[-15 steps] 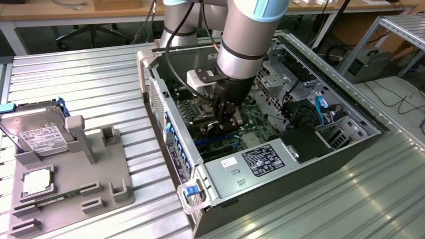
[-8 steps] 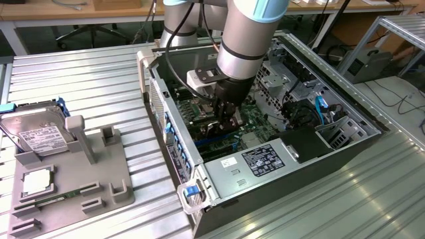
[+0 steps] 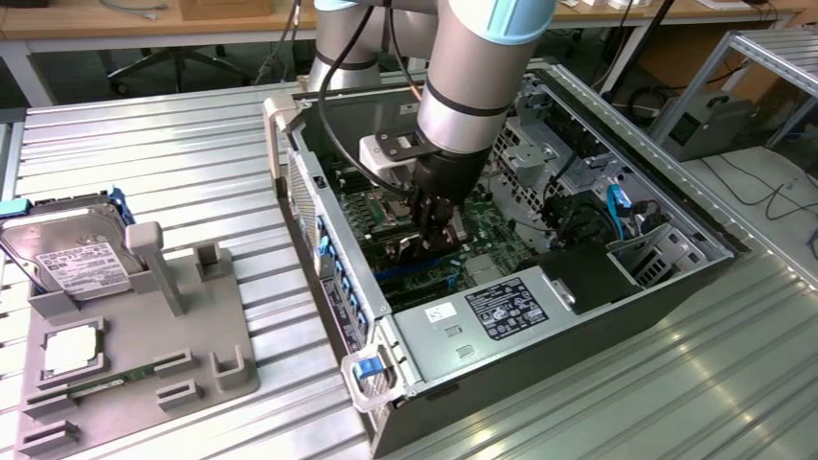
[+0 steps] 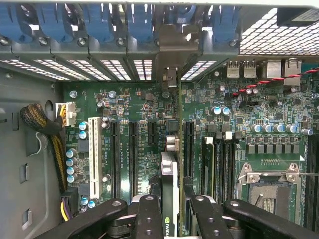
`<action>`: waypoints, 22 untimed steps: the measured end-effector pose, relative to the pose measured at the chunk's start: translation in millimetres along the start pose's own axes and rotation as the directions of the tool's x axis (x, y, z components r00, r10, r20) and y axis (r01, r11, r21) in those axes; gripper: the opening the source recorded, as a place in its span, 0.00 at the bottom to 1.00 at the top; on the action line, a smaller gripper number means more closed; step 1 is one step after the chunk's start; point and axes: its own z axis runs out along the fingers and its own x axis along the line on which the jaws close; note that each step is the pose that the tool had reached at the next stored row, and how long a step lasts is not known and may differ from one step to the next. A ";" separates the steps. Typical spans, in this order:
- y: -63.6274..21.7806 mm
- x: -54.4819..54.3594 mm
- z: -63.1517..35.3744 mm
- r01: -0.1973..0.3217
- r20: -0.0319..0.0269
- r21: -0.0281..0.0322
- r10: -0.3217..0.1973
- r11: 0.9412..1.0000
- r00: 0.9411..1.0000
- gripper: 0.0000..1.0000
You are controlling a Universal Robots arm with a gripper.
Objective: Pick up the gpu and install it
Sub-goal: 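Insert the gpu into the slot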
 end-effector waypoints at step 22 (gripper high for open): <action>0.3 -0.1 0.4 0.000 0.014 0.001 0.000 1.000 1.000 0.27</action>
